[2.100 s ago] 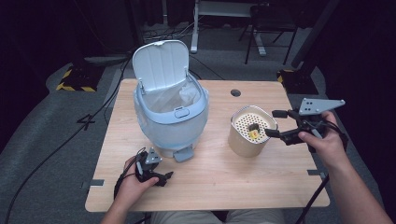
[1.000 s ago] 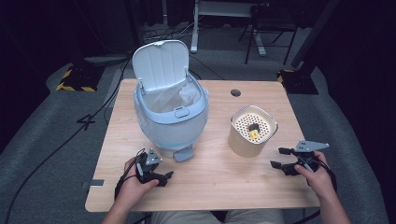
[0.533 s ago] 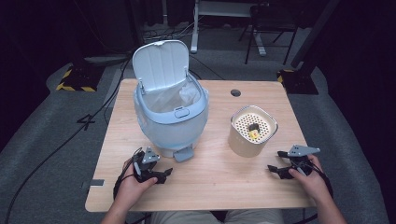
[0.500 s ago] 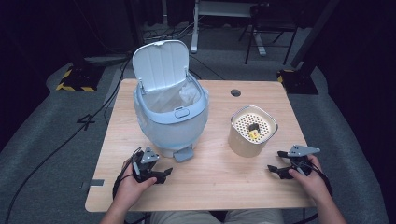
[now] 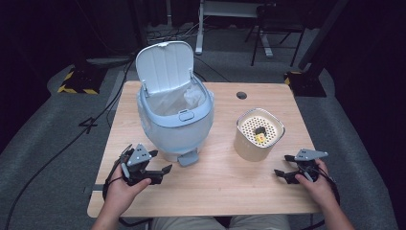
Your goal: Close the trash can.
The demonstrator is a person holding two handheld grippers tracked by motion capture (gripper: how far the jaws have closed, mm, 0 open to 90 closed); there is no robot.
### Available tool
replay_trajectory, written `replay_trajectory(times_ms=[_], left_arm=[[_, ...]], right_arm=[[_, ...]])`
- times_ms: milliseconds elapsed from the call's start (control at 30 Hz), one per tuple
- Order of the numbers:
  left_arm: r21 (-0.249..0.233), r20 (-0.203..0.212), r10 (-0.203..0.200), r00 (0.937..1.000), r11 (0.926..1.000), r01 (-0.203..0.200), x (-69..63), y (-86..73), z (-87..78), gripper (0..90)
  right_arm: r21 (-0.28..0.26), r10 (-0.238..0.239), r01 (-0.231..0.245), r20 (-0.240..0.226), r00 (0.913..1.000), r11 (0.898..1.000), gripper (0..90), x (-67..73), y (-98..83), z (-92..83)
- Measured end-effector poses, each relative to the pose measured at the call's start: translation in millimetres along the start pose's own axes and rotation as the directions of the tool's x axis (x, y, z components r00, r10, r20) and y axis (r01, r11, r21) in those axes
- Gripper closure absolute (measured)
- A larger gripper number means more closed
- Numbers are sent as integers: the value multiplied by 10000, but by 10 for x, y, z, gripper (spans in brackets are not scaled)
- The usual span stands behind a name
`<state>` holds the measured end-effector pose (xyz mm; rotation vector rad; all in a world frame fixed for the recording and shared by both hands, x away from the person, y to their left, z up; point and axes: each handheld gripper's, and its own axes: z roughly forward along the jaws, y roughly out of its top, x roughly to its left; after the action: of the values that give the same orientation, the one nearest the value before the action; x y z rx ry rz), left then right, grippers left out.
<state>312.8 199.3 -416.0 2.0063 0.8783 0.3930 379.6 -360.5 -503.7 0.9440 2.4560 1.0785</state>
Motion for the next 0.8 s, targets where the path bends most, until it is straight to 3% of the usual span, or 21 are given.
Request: replay_trajectory(times_ms=[233, 533, 700, 800], left_arm=[[-282, 95, 257, 9996, 9993, -254, 36, 281, -229, 268], [-1085, 467, 65, 9989, 9941, -14, 119, 599, -513, 271], [-1406, 332, 21, 9994, 9901, 26, 191, 744, -637, 283], [-1429, -130, -1, 9999, 9897, -17, 250, 823, -719, 286]], right_arm=[[-3, 71, -71, 45, 10000, 10000, 180, 8, -1, -1], [-14, 65, -64, 57, 10000, 10000, 180, 6, -1, 0], [-12, 68, -68, 55, 10000, 10000, 181, 5, -2, 0], [-8, 104, -104, 35, 9999, 9999, 184, 4, -1, -1]])
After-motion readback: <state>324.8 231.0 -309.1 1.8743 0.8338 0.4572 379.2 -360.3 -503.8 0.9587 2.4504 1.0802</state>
